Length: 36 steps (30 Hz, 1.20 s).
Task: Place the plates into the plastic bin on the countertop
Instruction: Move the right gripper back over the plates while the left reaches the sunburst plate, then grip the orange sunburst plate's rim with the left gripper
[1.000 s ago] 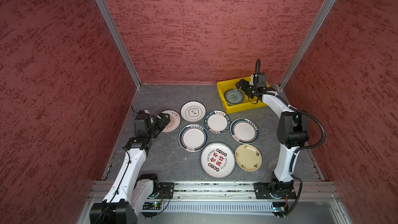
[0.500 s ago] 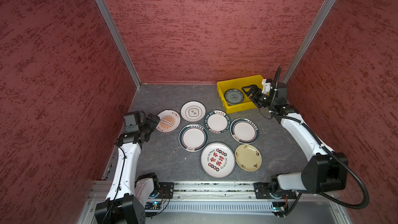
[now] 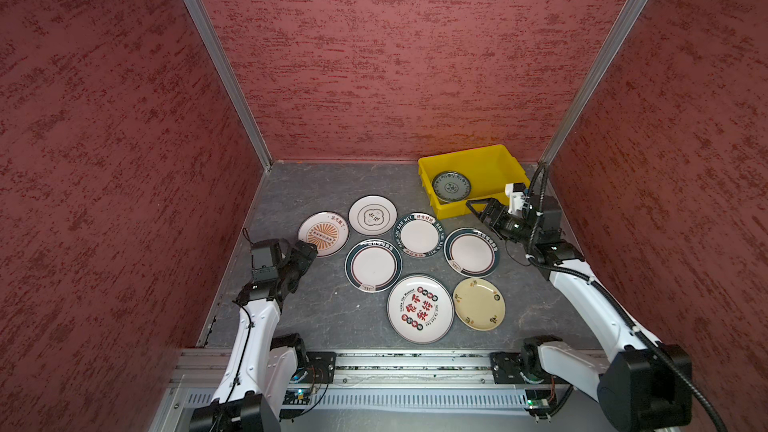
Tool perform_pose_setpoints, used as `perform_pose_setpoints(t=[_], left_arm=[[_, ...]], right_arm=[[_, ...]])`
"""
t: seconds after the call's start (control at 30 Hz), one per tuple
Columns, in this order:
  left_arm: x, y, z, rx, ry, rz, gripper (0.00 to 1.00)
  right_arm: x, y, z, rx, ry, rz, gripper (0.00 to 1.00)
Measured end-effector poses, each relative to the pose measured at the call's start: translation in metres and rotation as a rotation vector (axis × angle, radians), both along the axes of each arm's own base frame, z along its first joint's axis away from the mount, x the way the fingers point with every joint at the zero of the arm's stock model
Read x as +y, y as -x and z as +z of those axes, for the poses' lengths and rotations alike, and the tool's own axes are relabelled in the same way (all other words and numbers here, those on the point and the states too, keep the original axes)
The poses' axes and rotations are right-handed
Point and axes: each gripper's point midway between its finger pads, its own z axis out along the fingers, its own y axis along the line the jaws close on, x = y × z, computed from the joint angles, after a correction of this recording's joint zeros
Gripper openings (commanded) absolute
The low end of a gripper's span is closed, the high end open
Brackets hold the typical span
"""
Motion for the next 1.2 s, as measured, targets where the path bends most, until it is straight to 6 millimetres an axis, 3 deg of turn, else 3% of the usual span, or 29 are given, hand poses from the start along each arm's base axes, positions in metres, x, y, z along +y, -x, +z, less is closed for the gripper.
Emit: perform_pose_setpoints(t=[0.23, 0.37, 0.5, 0.7, 0.87, 1.1, 1.2], left_arm=[[-0.005, -0.003, 0.016, -0.053, -0.026, -0.014, 1.0], [-0.006, -0.004, 0.01, -0.03, -0.01, -0.008, 0.9], [-0.009, -0.01, 0.002, -0.003, 0.033, -0.006, 0.81], [-0.009, -0.024, -0.003, -0.002, 0.081, 0.01, 0.74], [-0.003, -0.03, -0.011, -0.006, 0.101, 0.027, 0.62], [0.003, -0.032, -0.037, 0.032, 0.147, 0.05, 0.57], [0.008, -0.032, -0.048, 0.051, 0.173, 0.063, 0.56]], right_arm=[[0.009, 0.044, 0.014, -0.054, -0.107, 0.074, 0.99], [0.01, 0.058, 0.036, -0.123, -0.122, 0.088, 0.99], [0.013, 0.067, 0.044, -0.137, -0.156, 0.113, 0.99], [0.015, 0.083, 0.026, -0.093, -0.232, 0.128, 0.99], [0.015, 0.09, 0.021, -0.073, -0.286, 0.121, 0.99], [0.014, 0.101, 0.028, -0.116, -0.353, 0.128, 0.99], [0.013, 0.105, 0.019, -0.106, -0.38, 0.124, 0.99]])
